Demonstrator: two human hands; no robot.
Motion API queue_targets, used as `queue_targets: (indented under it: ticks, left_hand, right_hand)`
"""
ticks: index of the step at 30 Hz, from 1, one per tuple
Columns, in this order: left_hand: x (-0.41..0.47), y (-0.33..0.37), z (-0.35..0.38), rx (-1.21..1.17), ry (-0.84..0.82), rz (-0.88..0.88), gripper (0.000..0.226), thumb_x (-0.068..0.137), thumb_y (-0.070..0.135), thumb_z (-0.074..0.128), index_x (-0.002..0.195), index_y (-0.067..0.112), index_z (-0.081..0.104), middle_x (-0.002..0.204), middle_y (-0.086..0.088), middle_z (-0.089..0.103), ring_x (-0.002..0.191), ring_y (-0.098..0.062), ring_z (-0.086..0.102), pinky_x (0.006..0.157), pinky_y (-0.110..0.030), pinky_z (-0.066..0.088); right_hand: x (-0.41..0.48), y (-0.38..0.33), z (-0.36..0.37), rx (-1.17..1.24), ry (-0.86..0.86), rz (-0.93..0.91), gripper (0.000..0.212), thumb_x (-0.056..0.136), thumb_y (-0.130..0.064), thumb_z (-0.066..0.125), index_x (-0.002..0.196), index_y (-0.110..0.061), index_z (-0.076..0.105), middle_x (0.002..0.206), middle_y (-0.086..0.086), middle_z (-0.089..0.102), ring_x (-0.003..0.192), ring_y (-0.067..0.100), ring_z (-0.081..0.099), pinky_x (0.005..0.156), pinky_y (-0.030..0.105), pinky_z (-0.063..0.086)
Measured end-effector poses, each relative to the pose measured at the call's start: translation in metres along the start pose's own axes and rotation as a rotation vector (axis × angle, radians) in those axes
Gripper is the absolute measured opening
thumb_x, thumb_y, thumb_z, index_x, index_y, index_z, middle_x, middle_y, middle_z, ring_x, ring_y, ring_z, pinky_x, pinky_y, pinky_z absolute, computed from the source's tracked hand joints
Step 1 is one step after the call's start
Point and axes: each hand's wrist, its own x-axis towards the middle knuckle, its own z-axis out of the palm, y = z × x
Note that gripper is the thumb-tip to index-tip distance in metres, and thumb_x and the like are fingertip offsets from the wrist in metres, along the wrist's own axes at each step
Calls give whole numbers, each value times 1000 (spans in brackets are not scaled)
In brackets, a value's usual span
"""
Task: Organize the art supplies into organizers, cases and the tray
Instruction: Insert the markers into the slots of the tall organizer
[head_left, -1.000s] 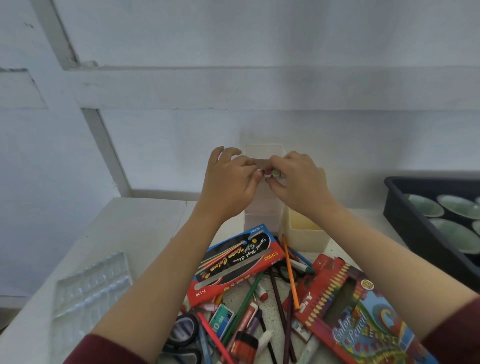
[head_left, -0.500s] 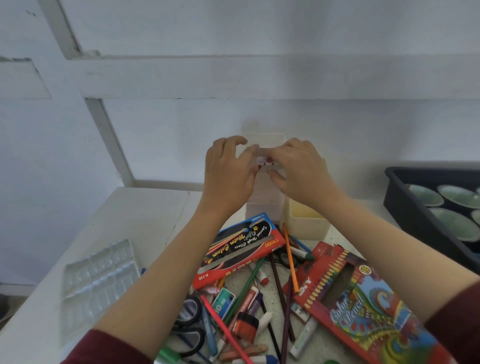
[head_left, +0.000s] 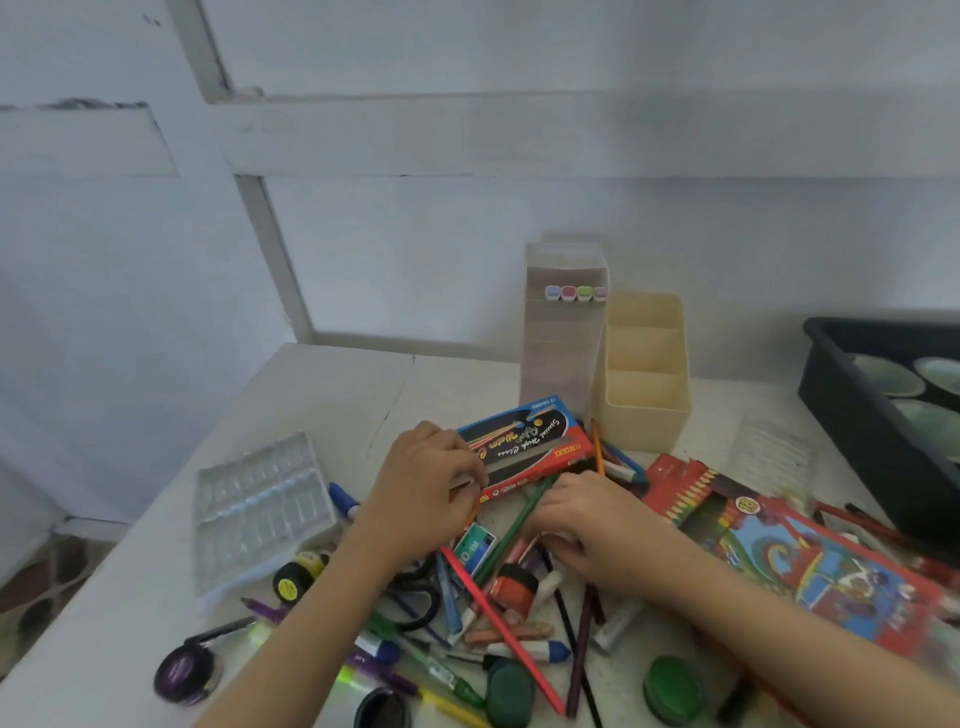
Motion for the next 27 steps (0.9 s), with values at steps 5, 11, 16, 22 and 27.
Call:
queue_targets:
  ticks: [5, 11, 16, 22, 27]
  left_hand:
    - [-29, 0, 4, -2, -118, -12, 19, 72, 23, 55, 78, 28, 72, 78, 13, 60, 80, -11, 48, 73, -33, 41]
    - [-39, -1, -1, 67, -119, -6, 22, 77, 26, 60, 96, 28, 72, 85, 14, 53, 86, -9, 39, 77, -25, 26]
    - [-42, 0, -6, 35, -86, -53, 20, 83, 23, 61, 100, 26, 72, 92, 10, 59, 90, -9, 39, 77, -25, 26]
    - [-44, -4, -12, 73, -26, -130, 24, 76, 16, 59, 89, 28, 76, 105, 1, 63, 101, -22, 50, 81, -33, 37]
    - [-38, -9, -10, 156, -34, -173, 41, 79, 3, 59, 112, 24, 70, 130, -8, 56, 115, -31, 47, 93, -45, 41]
  right_hand:
    - [-3, -6, 8, -89, 9, -19, 24, 87, -22, 54, 107, -24, 67, 102, -5, 64, 94, 18, 53, 80, 33, 42]
    - [-5, -9, 5, -159, -37, 30, 26, 90, -28, 55, 115, -23, 61, 112, -4, 56, 103, 16, 46, 88, 31, 38]
    - [-6, -13, -10, -107, -125, 111, 15, 86, -26, 59, 99, -25, 55, 102, -7, 55, 96, 12, 45, 81, 27, 36]
    - [-12, -7, -27, 199, -121, 227, 12, 86, -30, 63, 98, -29, 61, 85, -16, 56, 78, 1, 50, 65, 14, 39]
    - [-9, -6, -48, 496, 103, 275, 4, 87, -18, 65, 90, -18, 67, 73, -12, 61, 65, -1, 53, 60, 13, 41]
